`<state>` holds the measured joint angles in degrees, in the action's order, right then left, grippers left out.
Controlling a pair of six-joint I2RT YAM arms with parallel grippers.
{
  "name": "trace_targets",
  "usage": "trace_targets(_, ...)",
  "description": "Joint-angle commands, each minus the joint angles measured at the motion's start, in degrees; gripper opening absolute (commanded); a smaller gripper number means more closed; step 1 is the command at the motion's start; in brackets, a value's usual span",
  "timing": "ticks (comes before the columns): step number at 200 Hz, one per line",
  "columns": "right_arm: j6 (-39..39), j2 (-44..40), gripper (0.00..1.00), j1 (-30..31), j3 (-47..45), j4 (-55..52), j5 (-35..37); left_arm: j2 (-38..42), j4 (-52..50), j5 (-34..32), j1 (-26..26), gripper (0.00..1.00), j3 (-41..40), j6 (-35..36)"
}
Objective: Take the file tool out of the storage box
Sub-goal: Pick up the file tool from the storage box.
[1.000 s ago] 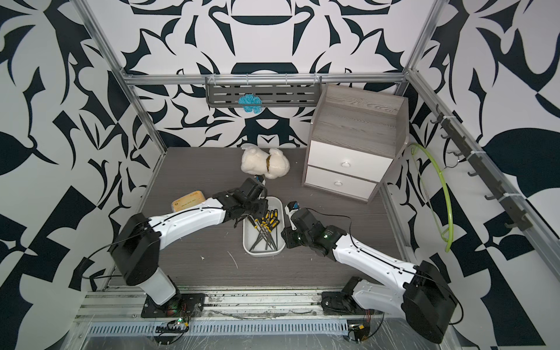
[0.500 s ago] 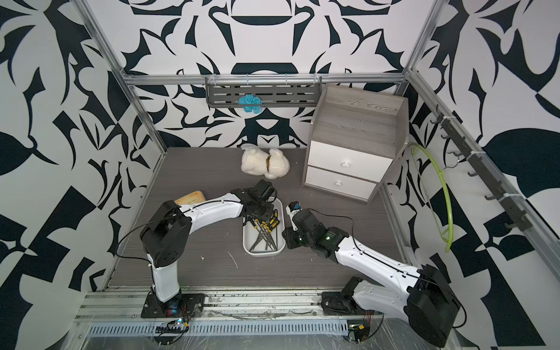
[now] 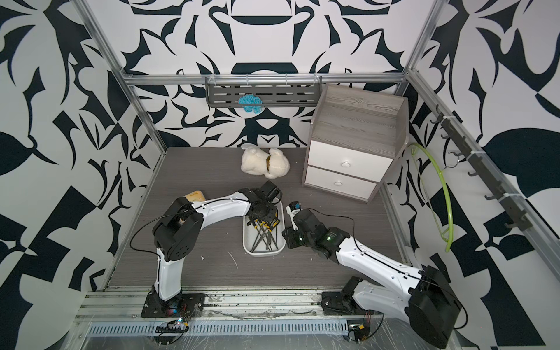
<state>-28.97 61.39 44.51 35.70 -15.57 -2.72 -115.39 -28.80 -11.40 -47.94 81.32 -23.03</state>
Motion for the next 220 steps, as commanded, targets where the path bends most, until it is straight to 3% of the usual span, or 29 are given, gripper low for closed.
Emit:
trace_targets(1, 0.32, -1.31, 0.35, 0.31, -0.10, 1.34, 0.27, 0.77, -2.07, -0.99, -0.22, 0.10, 0.18, -0.17)
trace_targets(67, 0.32, -0.85, 0.35, 0.31, -0.09, 1.36, 0.44, 6.62, -4.65, -4.94, -0.14, 0.09, 2.85, 0.12)
trace_targets(122, 0.39, -1.04, 0.34, 0.31, -0.10, 1.51, 0.51, 17.38, 5.63, -4.86, 0.07, 0.02, -4.15, 0.76)
trace_targets(156, 0.80, -2.13, 0.34, 0.32, -0.45, 2.12, 0.80, 27.75, 15.08, 1.56, 3.15, 0.01, -10.01, -1.16)
trace_targets(174, 1.78, -2.74, 0.31, 0.36, -0.37, 2.12, 0.20, 33.00, 21.37, 8.49, 6.28, 0.00, -13.85, -4.58)
trace_targets(195, 3.78, -3.75, 0.30, 0.31, -0.36, 3.17, -3.37, 39.50, 32.44, 17.81, 9.31, 0.00, -23.03, -11.23)
trace_targets(220, 4.57, -4.43, 0.31, 0.31, 0.25, 6.15, -9.29, 46.10, 34.86, 23.88, 9.97, 0.00, -29.47, -13.93)
